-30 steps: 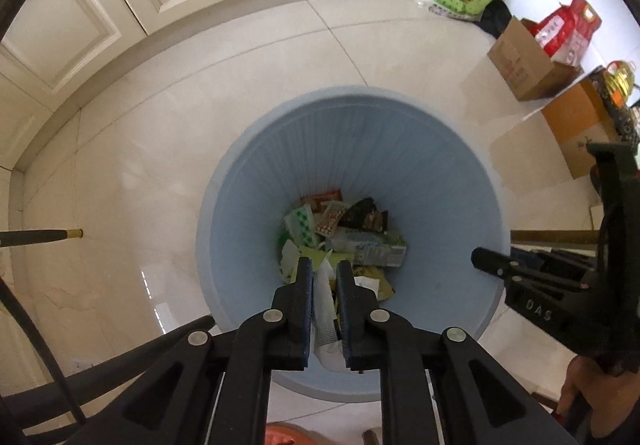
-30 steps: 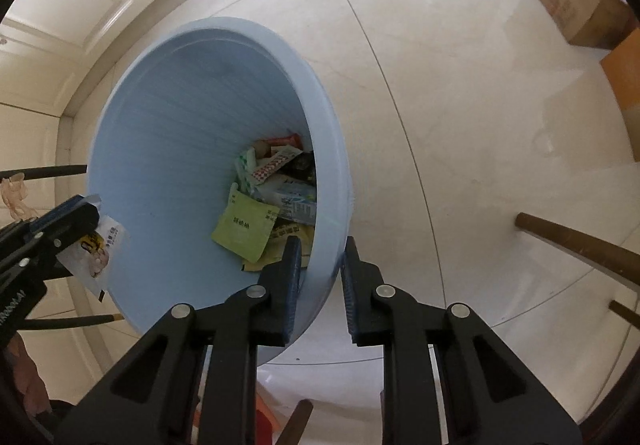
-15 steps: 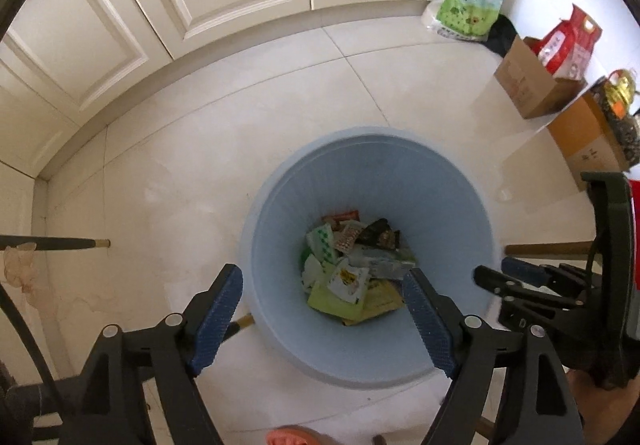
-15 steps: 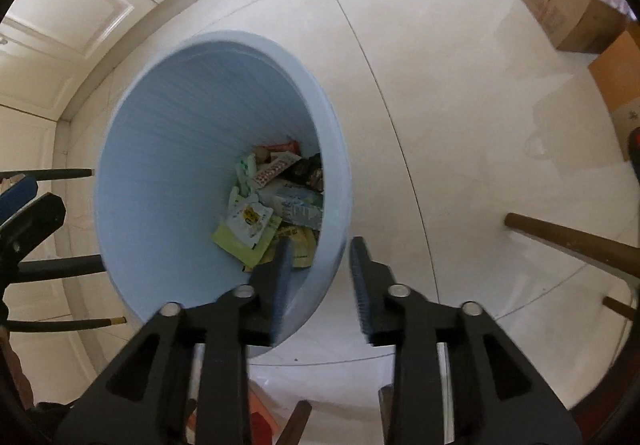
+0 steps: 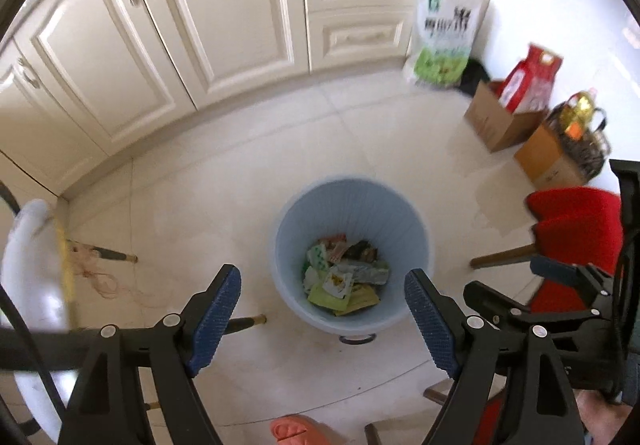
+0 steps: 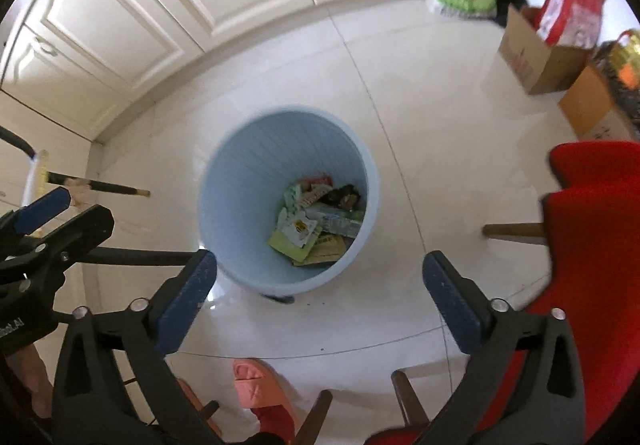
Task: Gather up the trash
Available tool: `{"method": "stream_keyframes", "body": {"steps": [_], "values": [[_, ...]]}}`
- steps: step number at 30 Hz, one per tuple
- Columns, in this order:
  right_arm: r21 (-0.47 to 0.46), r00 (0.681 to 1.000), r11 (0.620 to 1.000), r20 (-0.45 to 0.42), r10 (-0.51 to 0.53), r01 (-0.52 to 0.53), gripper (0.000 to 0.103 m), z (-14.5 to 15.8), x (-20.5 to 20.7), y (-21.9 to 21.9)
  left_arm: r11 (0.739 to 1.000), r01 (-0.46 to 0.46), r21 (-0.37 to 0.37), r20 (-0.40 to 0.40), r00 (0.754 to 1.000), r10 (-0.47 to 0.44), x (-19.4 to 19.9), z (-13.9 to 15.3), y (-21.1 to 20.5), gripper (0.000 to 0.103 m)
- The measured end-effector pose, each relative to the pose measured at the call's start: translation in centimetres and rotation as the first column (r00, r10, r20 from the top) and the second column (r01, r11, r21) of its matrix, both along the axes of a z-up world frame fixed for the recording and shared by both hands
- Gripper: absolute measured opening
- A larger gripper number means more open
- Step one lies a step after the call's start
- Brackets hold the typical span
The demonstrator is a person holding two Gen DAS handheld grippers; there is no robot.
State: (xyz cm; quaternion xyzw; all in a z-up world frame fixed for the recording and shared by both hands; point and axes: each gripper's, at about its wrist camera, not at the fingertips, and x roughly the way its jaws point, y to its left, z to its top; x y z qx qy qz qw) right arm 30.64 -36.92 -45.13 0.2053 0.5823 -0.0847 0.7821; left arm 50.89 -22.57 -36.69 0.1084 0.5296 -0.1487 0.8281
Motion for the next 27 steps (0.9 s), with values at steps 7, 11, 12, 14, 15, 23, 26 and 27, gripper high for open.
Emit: {"method": "stream_keyframes", "body": {"steps": [7, 11, 12, 14, 15, 23, 26, 27], "values": [[-0.073, 0.988, 0.997, 0.153, 0.012, -0.001, 0.103, 11.0, -4.2, 2.3, 0.996, 0.020, -0.089, 0.169, 0.986, -0.005, -9.2, 10.6, 2.3, 0.085], [-0.113, 0.966, 0.993, 0.254, 0.041, -0.013, 0.103, 17.8, -6.5, 4.3, 0.991, 0.025, -0.132, 0.270, 0.963, 0.012, -14.9, 16.3, 5.1, 0.091], [-0.119, 0.957, 0.993, 0.286, 0.047, -0.014, 0.103, 19.7, -7.3, 5.0, 0.990, 0.022, -0.138, 0.301, 0.954, 0.020, -16.5, 17.8, 6.0, 0.091], [-0.129, 0.943, 0.991, 0.327, 0.061, -0.019, 0.103, 22.5, -8.4, 6.1, 0.989, 0.020, -0.149, 0.351, 0.936, 0.034, -19.6, 20.1, 8.0, 0.092], [-0.126, 0.934, 0.992, 0.351, 0.066, -0.022, 0.103, 23.8, -9.0, 6.7, 0.987, 0.016, -0.160, 0.375, 0.926, 0.045, -21.2, 21.5, 9.1, 0.093], [-0.189, 0.862, 0.979, 0.481, 0.157, -0.073, 0.103, 33.3, -12.7, 13.6, 0.980, -0.015, -0.198, 0.528, 0.841, 0.120, -34.8, 29.1, 16.6, 0.100], [-0.222, 0.828, 0.971, 0.525, 0.197, -0.090, 0.103, 36.4, -14.0, 16.5, 0.977, -0.036, -0.208, 0.586, 0.796, 0.154, -41.2, 31.0, 19.7, 0.102], [-0.234, 0.816, 0.967, 0.538, 0.214, -0.099, 0.103, 37.5, -14.5, 17.5, 0.978, -0.045, -0.205, 0.593, 0.789, 0.161, -43.0, 31.2, 20.7, 0.102]]}}
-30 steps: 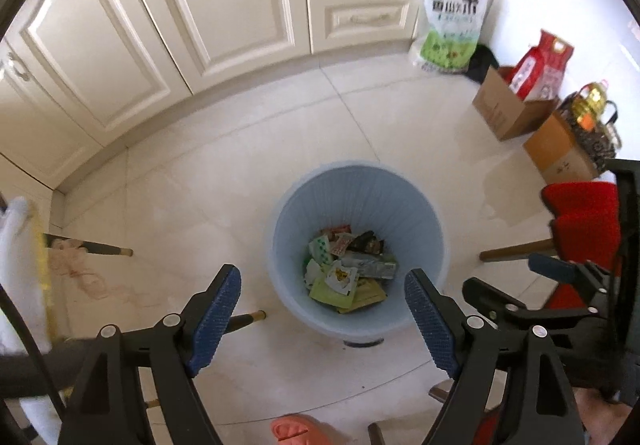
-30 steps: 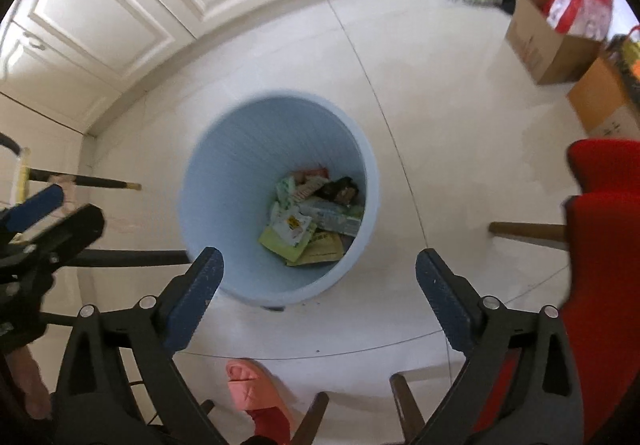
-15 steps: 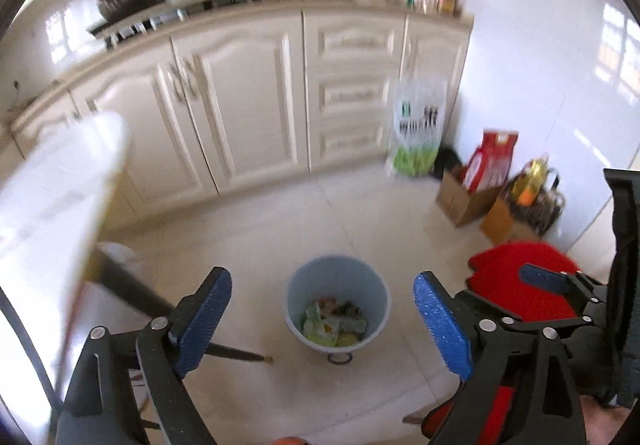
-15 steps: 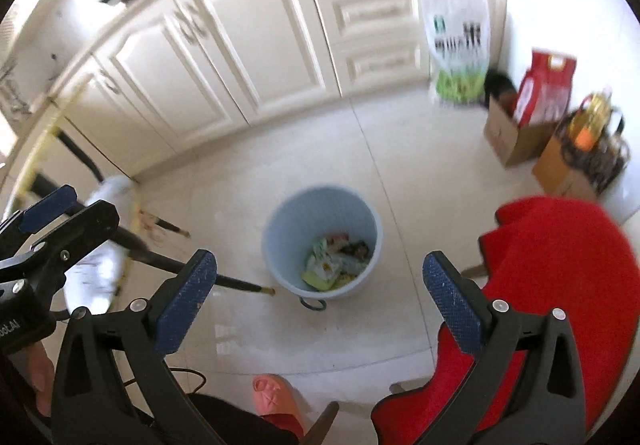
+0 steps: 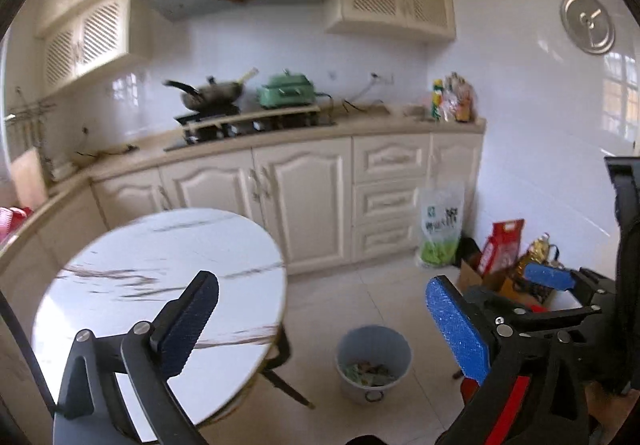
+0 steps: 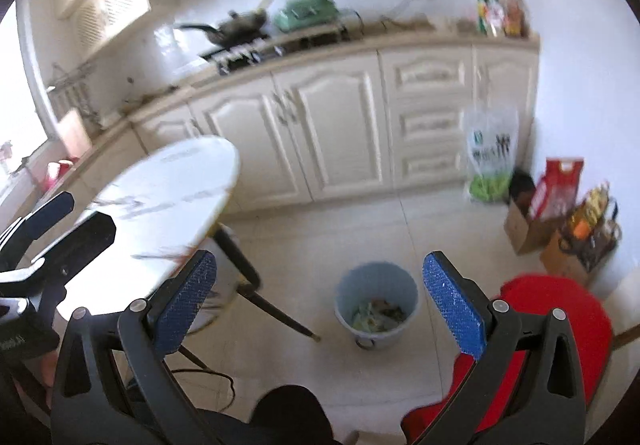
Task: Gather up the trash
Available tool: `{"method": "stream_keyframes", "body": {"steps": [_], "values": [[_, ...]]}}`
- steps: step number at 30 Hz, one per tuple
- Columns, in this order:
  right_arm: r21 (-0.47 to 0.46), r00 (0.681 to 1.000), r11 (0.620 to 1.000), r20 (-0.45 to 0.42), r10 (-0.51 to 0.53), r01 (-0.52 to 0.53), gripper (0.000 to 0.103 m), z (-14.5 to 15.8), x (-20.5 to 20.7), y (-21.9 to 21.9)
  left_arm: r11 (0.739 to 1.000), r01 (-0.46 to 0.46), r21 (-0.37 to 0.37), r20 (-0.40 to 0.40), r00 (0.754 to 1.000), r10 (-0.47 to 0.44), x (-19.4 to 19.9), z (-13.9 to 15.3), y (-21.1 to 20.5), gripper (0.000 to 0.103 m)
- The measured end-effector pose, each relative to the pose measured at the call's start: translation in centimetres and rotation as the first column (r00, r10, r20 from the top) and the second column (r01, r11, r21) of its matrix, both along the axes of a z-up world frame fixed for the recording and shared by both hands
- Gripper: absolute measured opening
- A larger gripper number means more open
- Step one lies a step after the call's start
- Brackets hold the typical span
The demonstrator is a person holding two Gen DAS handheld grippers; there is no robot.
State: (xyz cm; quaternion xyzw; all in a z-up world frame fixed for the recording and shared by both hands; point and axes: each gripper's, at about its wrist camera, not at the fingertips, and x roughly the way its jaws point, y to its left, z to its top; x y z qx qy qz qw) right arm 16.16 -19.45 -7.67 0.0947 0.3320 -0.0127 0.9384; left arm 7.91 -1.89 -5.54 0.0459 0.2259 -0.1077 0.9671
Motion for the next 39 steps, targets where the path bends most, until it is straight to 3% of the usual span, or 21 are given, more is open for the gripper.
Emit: {"method": "stream_keyframes", "body": {"steps": [9, 15, 20, 26, 29, 39], "values": [[-0.088, 0.989, 0.994, 0.132, 0.071, -0.060, 0.103, 6.1, -3.4, 5.8, 0.991, -0.134, -0.032, 0.117, 0.984, 0.136, -15.1, 3.3, 4.2, 0.102], [-0.099, 0.975, 0.992, 0.202, 0.092, -0.073, 0.103, 8.1, -5.3, 7.4, 0.990, -0.140, -0.033, 0.149, 0.978, 0.143, -21.1, 3.2, 3.7, 0.102], [-0.084, 0.974, 0.995, 0.216, 0.067, -0.050, 0.103, 7.7, -6.0, 7.1, 0.991, -0.136, -0.005, 0.106, 0.985, 0.136, -20.5, 2.7, 3.6, 0.102], [-0.106, 0.966, 0.994, 0.253, 0.049, -0.023, 0.103, 8.2, -7.2, 6.9, 0.990, -0.139, -0.035, 0.138, 0.980, 0.142, -21.0, 3.3, 3.6, 0.102], [-0.116, 0.960, 0.993, 0.276, 0.049, -0.017, 0.103, 8.6, -7.7, 7.1, 0.991, -0.133, -0.027, 0.127, 0.983, 0.136, -17.9, 3.4, 3.7, 0.102], [-0.148, 0.941, 0.989, 0.336, 0.047, 0.003, 0.103, 9.6, -9.0, 8.0, 0.991, -0.117, -0.066, 0.184, 0.975, 0.127, -16.5, 3.4, 3.9, 0.102]]}}
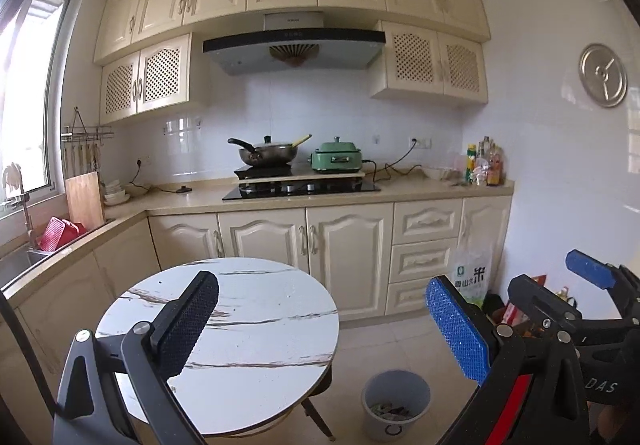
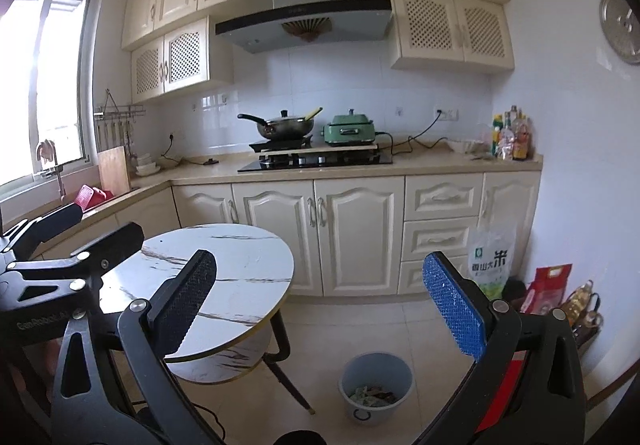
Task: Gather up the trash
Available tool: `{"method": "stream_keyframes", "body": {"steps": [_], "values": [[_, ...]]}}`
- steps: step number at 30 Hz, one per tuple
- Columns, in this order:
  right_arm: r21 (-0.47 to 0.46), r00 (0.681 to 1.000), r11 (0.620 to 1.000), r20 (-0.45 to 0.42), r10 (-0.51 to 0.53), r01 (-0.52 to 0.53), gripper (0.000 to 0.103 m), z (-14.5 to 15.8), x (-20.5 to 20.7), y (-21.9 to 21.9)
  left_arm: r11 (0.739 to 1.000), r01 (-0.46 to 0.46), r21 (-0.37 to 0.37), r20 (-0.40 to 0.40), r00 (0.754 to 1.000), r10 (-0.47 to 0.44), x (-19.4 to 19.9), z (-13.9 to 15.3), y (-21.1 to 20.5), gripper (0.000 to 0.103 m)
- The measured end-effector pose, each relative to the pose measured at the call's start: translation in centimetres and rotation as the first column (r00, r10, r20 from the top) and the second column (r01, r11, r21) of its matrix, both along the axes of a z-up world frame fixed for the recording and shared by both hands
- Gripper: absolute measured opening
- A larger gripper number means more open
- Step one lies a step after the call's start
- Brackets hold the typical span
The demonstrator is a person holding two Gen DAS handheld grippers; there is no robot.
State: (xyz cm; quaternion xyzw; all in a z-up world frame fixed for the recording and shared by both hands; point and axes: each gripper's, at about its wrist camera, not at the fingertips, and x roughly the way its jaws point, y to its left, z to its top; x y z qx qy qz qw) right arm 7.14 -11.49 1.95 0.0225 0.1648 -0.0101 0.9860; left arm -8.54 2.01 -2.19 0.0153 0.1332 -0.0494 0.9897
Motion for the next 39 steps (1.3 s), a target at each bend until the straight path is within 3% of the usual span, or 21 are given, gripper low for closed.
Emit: {"method": "stream_keyframes", "body": {"steps": [39], "values": [[0.006, 1.000, 1.000, 0.007, 0.002, -0.002, 0.103, -0.2, 0.0, -0.1, 0.999, -0.029, 0.019, 0.015, 0.999, 0.029, 1.2, -2.5, -1.4, 0.102]]}}
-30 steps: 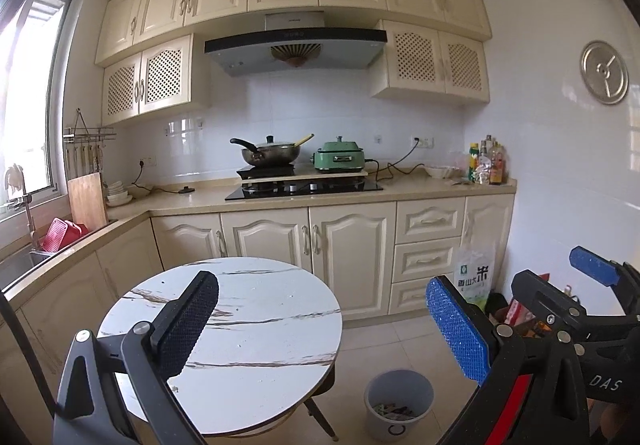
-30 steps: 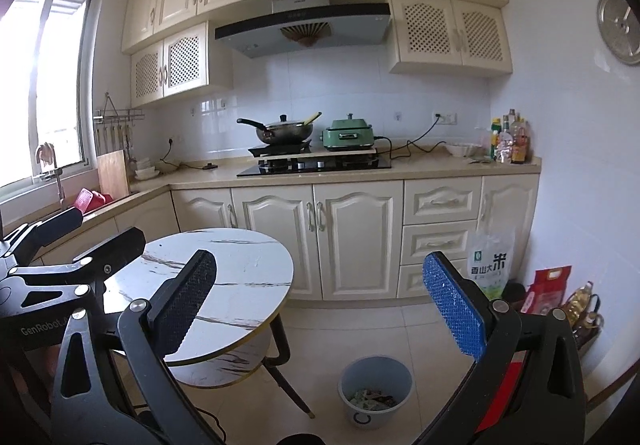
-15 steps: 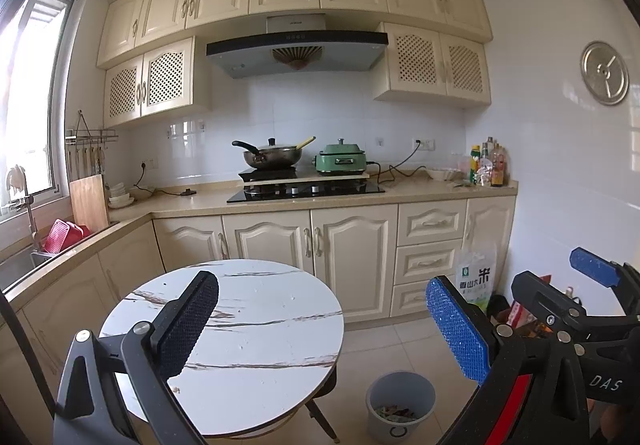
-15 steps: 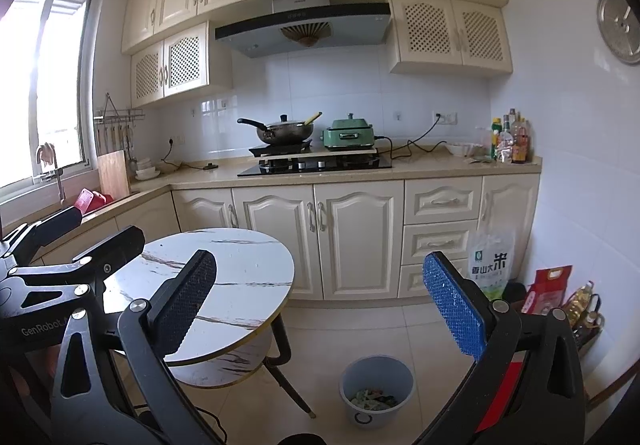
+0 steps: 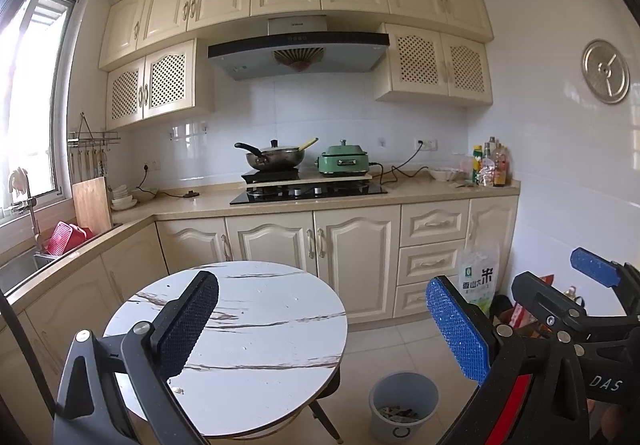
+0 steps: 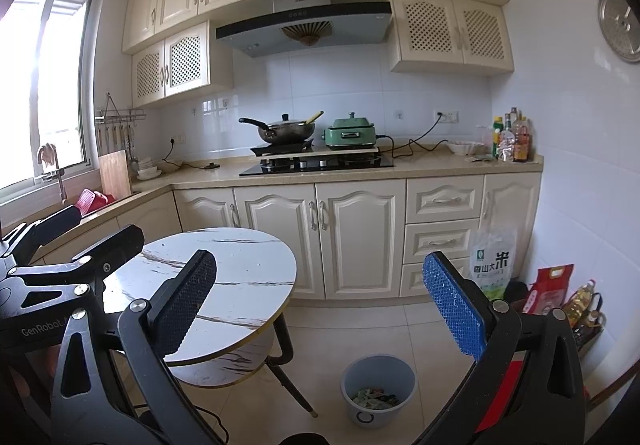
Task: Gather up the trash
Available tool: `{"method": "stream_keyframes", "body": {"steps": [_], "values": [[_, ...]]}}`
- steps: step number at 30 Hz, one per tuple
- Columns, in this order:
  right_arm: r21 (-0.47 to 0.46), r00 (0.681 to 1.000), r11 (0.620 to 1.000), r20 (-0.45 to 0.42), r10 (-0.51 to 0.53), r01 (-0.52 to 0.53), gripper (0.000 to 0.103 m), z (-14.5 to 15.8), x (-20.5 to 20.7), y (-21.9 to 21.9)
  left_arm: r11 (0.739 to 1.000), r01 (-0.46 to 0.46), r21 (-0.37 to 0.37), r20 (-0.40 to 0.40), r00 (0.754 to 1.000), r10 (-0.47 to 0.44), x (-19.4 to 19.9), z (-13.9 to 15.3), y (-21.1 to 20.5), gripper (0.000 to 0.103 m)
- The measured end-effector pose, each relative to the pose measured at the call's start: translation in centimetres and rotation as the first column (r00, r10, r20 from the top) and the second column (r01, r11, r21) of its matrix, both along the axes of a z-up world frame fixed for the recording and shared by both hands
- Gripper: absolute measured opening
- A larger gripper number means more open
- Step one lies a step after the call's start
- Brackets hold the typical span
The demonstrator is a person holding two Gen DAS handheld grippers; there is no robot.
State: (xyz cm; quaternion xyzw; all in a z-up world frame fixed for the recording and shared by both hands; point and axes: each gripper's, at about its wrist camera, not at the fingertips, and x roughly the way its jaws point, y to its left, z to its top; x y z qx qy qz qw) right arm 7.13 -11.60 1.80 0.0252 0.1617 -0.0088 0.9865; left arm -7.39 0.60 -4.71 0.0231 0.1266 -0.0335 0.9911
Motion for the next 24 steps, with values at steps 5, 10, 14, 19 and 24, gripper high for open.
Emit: {"method": "stream_keyframes", "body": {"steps": [5, 10, 14, 19, 24], "values": [[0.002, 1.000, 1.000, -0.001, 0.003, -0.003, 0.103, 0.07, 0.08, -0.08, 1.000, -0.001, 0.000, 0.002, 1.000, 0.001, 0.06, -0.13, -0.12, 0.102], [0.001, 1.000, 1.000, 0.003, 0.004, -0.004, 0.103, 0.12, 0.18, -0.07, 1.000, 0.000, 0.001, 0.007, 1.000, 0.000, 0.30, -0.33, 0.14, 0.102], [0.001, 1.000, 1.000, 0.003, 0.004, -0.004, 0.103, 0.12, 0.18, -0.09, 1.000, -0.001, 0.001, 0.006, 1.000, 0.001, 0.42, -0.35, 0.07, 0.102], [0.003, 1.000, 1.000, 0.002, 0.004, -0.004, 0.103, 0.13, 0.21, -0.14, 1.000, -0.003, 0.000, 0.007, 1.000, 0.003, 0.40, -0.38, -0.10, 0.102], [0.002, 1.000, 1.000, 0.003, 0.004, -0.004, 0.103, 0.14, 0.20, -0.15, 1.000, -0.001, 0.001, 0.010, 1.000, 0.001, 0.52, -0.42, 0.06, 0.102]]}}
